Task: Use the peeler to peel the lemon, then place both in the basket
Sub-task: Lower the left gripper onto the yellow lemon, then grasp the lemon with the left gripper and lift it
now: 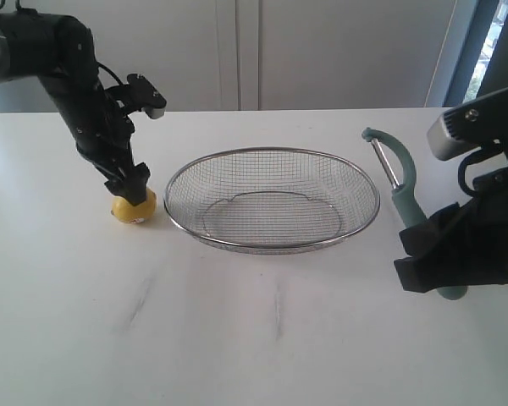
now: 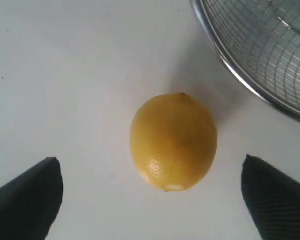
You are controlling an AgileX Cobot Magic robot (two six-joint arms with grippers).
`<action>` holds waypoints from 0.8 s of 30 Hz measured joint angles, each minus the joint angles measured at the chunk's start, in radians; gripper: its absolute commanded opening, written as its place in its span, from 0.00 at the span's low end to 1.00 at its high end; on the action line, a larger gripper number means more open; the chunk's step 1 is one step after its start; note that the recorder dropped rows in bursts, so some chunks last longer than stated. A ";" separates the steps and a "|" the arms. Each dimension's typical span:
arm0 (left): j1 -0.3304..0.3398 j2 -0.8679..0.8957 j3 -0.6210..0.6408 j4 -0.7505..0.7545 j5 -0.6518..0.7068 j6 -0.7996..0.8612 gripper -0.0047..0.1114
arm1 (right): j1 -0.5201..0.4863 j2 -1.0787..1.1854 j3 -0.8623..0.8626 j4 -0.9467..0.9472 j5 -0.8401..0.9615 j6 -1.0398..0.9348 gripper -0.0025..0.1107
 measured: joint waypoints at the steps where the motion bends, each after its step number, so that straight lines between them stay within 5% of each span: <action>1: 0.000 0.006 0.000 0.000 -0.003 0.000 0.85 | 0.000 0.000 0.000 0.000 0.000 0.000 0.02; 24: 0.000 0.135 0.000 -0.022 -0.079 0.124 0.83 | 0.000 0.000 0.000 0.000 0.000 0.000 0.02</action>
